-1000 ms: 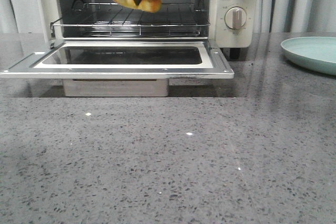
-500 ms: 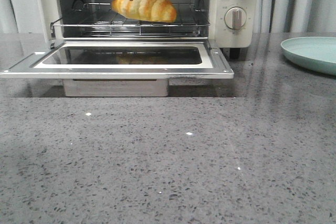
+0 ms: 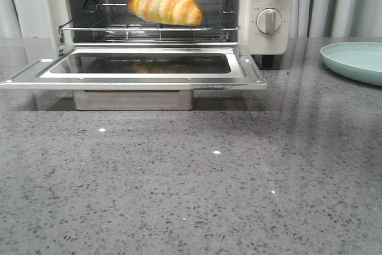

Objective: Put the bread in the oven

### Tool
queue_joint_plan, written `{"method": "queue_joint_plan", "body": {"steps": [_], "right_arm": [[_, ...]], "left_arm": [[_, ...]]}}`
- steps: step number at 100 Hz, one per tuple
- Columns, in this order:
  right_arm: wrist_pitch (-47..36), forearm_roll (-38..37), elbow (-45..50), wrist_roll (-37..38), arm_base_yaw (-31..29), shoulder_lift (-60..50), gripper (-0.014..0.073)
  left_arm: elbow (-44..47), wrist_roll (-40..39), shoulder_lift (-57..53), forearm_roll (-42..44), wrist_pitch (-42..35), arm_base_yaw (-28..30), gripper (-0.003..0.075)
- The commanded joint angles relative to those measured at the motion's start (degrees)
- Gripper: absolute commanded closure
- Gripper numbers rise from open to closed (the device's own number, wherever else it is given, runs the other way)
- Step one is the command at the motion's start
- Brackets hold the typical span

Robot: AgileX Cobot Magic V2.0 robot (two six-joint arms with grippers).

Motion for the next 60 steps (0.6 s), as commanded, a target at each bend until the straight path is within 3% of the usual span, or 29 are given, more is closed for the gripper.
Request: {"method": "queue_joint_plan", "body": {"steps": [1, 13, 31, 47, 60], "right_arm": [[-9.89, -1.11, 5.33, -0.92, 0.66, -11.01, 0.0660], [-18.26, -3.65, 17.74, -0.92, 0.66, -25.03, 0.0660], [-26.36, -8.80, 34.73, -0.92, 0.66, -46.80, 0.0661], [-27.16, -10.25, 44.10, -0.18, -0.11, -63.38, 0.0660], [-22.25, -17.54, 45.85, 6.85, -2.24, -70.73, 0.0659]], "left_arm": [[0.89, -8.74, -2.88, 10.47, -5.80, 0.33, 0.0742], [7.24, -14.12, -7.81, 18.03, -9.74, 0.33, 0.0742], [16.94, -14.12, -12.02, 17.07, -18.16, 0.33, 0.0742], [21.36, -14.12, -12.16, 12.99, -20.91, 0.33, 0.0742], [22.07, -14.12, -12.16, 11.03, -20.50, 0.33, 0.0742]]}}
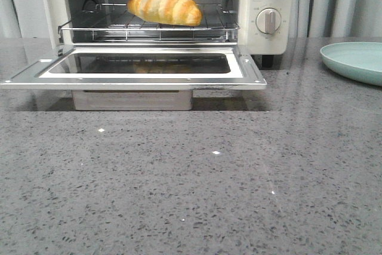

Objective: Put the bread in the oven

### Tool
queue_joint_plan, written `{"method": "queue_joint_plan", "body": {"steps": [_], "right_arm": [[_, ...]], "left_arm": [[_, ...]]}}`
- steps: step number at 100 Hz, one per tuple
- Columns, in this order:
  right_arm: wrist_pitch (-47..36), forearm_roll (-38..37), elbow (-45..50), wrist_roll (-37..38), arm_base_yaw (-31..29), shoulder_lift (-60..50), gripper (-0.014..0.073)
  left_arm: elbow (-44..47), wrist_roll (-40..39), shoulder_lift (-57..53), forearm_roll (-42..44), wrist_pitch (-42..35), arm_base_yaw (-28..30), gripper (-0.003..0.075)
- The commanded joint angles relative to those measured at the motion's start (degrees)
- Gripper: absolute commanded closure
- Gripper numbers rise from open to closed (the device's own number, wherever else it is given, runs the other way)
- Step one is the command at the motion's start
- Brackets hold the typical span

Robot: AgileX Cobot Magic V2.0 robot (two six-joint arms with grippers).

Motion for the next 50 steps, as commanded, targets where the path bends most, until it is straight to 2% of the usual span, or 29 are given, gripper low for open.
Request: {"method": "queue_joint_plan", "body": {"steps": [1, 16, 50], "right_arm": [[-1.03, -6.56, -0.24, 3.86, -1.54, -3.73, 0.0659], [-1.46, -11.78, -0.14, 3.86, -2.05, -5.48, 0.0661], [-1.63, -11.68, -0.14, 3.86, -2.05, -5.48, 0.0661]], "left_arm": [[-1.22, -0.56, 0.52, -2.11, -5.16, 0.33, 0.0742], [-1.22, -0.56, 0.52, -2.19, -5.16, 0.33, 0.0742], [-1.22, -0.56, 0.52, -3.23, -5.16, 0.33, 0.0742]]}}
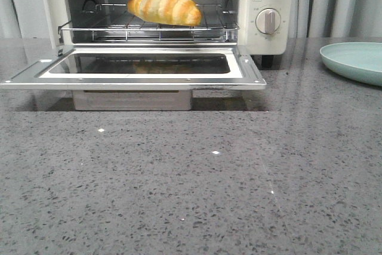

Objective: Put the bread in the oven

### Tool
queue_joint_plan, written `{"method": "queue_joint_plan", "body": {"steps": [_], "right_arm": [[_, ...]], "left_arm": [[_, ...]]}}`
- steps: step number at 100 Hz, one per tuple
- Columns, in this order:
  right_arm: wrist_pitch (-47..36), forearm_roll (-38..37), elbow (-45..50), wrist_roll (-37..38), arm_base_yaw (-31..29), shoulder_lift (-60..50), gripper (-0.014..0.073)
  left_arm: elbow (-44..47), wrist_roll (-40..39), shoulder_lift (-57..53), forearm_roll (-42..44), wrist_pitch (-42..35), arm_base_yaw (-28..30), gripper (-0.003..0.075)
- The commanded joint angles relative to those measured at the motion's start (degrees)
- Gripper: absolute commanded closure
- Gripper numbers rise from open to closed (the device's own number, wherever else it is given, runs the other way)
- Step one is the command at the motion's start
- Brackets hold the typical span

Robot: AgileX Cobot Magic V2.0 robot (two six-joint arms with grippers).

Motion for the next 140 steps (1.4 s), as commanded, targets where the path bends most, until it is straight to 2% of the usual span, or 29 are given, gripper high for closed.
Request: {"method": "queue_joint_plan", "body": {"steps": [1, 37, 50, 66, 81, 90, 117, 121, 140], "right_arm": [[-4.09, -1.78, -1.20, 0.40, -0.35, 0.61, 0.0661], [-3.99, -1.78, -1.20, 0.40, -0.35, 0.61, 0.0661], [-3.99, -1.78, -1.20, 0.40, -0.35, 0.61, 0.0661], [-3.99, -1.78, -1.20, 0.40, -0.35, 0.61, 0.0661], [-3.99, -1.78, -1.20, 0.40, -0.35, 0.61, 0.0661], [-3.99, -1.78, -1.20, 0.40, -0.35, 0.61, 0.0661], [-3.99, -1.78, -1.20, 0.40, -0.35, 0.61, 0.0661], [-3.89, -1.78, -1.20, 0.40, -0.35, 0.61, 0.0661], [-3.89, -1.78, -1.20, 0.40, -0.35, 0.61, 0.0661]], "left_arm": [[-1.46, -0.43, 0.52, -0.91, -4.85, 0.33, 0.0742], [-0.84, -0.43, 0.52, -0.91, -5.48, 0.33, 0.0741], [1.43, 0.12, -1.55, 4.90, -5.35, 1.05, 0.0742], [10.05, 0.12, -8.11, 6.25, -4.82, 7.60, 0.0742], [17.12, 0.12, -12.51, 2.95, -4.82, 15.27, 0.0741], [19.79, 1.93, -14.03, 0.76, -4.91, 17.63, 0.0741], [26.03, 3.14, -14.08, 2.20, -4.64, 17.71, 0.0742], [26.05, 3.14, -14.08, 2.32, -2.83, 17.71, 0.0741], [26.05, 3.14, -14.08, 3.26, -3.13, 17.71, 0.0741]]}}
